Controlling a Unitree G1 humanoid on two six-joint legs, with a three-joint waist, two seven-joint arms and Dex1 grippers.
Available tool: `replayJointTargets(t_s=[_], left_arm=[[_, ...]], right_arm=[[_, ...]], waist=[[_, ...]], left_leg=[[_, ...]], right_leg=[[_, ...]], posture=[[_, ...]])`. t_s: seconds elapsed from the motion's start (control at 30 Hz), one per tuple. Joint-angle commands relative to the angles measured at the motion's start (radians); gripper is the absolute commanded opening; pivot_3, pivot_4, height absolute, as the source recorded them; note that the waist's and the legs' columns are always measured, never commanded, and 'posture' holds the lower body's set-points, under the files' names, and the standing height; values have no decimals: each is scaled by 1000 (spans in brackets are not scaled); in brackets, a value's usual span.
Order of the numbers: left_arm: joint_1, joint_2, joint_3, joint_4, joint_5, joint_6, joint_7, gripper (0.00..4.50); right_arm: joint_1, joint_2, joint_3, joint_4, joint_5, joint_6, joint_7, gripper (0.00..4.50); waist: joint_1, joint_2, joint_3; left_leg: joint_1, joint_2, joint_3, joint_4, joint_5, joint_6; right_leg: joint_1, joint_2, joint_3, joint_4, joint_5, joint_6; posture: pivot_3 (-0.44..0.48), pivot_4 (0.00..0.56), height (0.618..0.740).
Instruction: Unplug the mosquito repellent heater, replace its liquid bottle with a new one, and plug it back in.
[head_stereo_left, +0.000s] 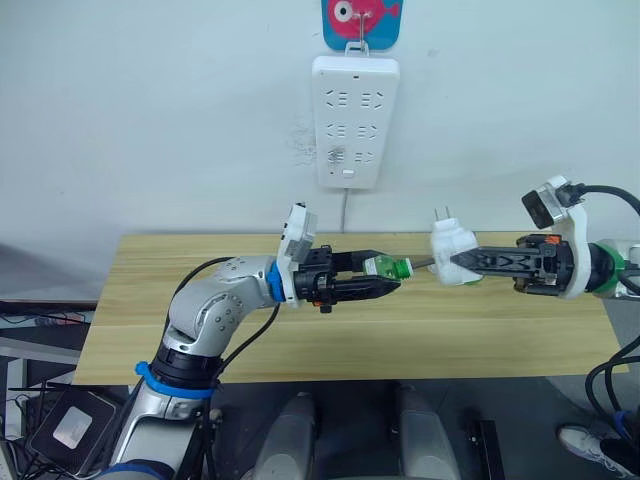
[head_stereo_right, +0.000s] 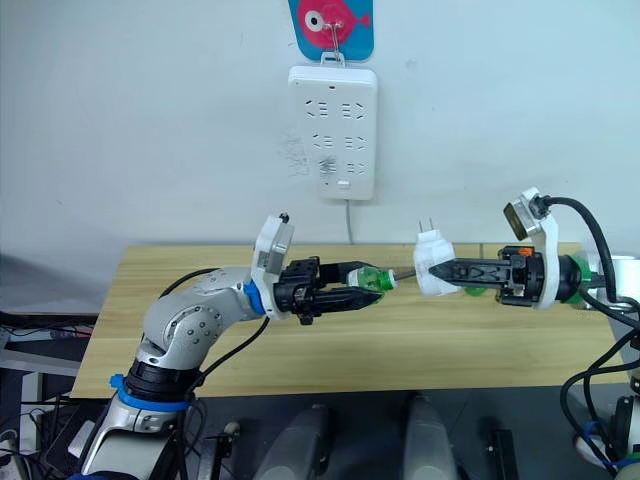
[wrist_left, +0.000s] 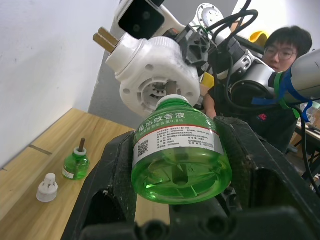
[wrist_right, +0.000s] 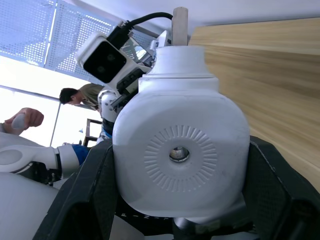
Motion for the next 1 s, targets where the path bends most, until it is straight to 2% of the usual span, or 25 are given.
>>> replayJointTargets(t_s=[0.03,0.4,1.0], left_arm=[[-13,-5,-4,-7,0,-8,-14,2239],[-34,-9,-2,-19,-16,13,-16,2239],[-55,-16,-28,0,9,9,-63,2239]], right_arm=[[4,-47,21,-13,146,-39,-52,2973],[57,-123,143,-48,354,-207,-196,2973],[74,-187,221,-130,382,-224,-130,2973]], waist=[[0,0,0],[0,0,0],[0,0,0]], left_leg=[[0,0,0,0,0,0],[0,0,0,0,0,0],[0,0,0,0,0,0]], right_leg=[[0,0,0,0,0,0],[0,0,0,0,0,0],[0,0,0,-1,0,0]], posture=[[57,291,740],[63,292,740],[57,278,740]])
